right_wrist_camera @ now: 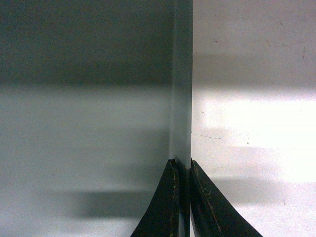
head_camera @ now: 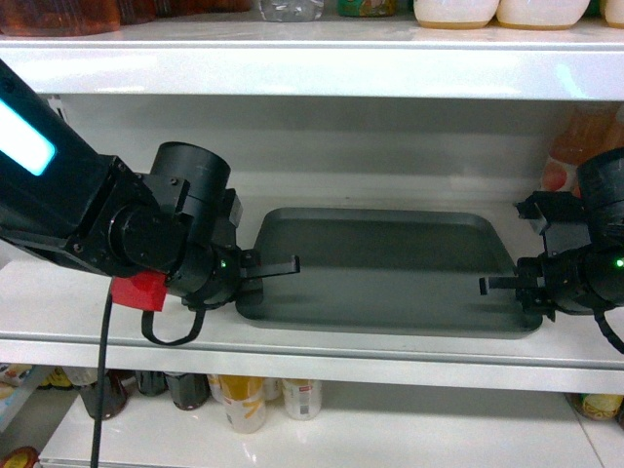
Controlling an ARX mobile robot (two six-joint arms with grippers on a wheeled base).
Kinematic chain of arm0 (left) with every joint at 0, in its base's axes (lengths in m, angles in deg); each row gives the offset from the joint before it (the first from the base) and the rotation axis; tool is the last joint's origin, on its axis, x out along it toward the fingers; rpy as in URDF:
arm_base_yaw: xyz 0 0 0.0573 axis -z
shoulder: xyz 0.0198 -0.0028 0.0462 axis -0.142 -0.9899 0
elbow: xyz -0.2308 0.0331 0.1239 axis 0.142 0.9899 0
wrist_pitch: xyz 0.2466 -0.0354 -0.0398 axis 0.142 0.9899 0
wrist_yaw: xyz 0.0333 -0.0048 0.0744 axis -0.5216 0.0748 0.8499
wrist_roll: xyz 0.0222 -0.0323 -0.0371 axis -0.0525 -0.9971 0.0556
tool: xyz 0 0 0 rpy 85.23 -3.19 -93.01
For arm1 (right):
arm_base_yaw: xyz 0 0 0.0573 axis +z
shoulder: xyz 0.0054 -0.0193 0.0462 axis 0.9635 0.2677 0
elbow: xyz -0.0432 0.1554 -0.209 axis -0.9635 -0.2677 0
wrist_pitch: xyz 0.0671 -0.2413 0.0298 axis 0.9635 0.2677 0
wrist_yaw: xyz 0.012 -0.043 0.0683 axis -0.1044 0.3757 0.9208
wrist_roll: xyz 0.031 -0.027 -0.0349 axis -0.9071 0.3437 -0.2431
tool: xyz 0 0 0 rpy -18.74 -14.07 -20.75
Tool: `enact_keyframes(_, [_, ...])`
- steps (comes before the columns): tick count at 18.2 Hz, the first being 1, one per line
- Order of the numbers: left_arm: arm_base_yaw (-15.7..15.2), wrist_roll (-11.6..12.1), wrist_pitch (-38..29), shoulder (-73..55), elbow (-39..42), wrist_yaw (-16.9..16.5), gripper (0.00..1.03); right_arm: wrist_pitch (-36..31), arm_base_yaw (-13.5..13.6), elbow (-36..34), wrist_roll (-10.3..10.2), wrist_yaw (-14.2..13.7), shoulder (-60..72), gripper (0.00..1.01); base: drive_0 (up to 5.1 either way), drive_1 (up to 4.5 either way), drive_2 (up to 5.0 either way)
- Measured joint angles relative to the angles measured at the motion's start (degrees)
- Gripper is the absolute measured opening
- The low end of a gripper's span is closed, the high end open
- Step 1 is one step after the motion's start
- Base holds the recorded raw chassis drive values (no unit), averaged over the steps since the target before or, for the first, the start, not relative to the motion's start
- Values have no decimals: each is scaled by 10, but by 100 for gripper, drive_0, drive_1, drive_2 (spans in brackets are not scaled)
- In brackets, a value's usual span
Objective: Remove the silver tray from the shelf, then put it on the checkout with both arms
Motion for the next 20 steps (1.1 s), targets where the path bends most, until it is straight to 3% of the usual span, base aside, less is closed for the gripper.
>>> enact_keyframes(2, [-6,-14,-28,14,33,-8,3,-23,1,-13,-4,1,-1,3,0,0,0])
enact_keyframes(3, [-7,-22,-50,52,93,-2,3,-52,8,-65,-12,10,-31,3,0,0,0])
enact_keyframes(6, [15,5,-108,214,215,49,3,-114,7,-216,-47,33,-204,3,0,0,0])
enact_keyframes(12, [46,8,-117,342,330,92,3,-116,9,-356,-61,54,-379,3,0,0,0])
enact_keyframes(20, [50,6,-119,361,348,106,3,-128,15,-383,-61,42,-409,3,0,0,0])
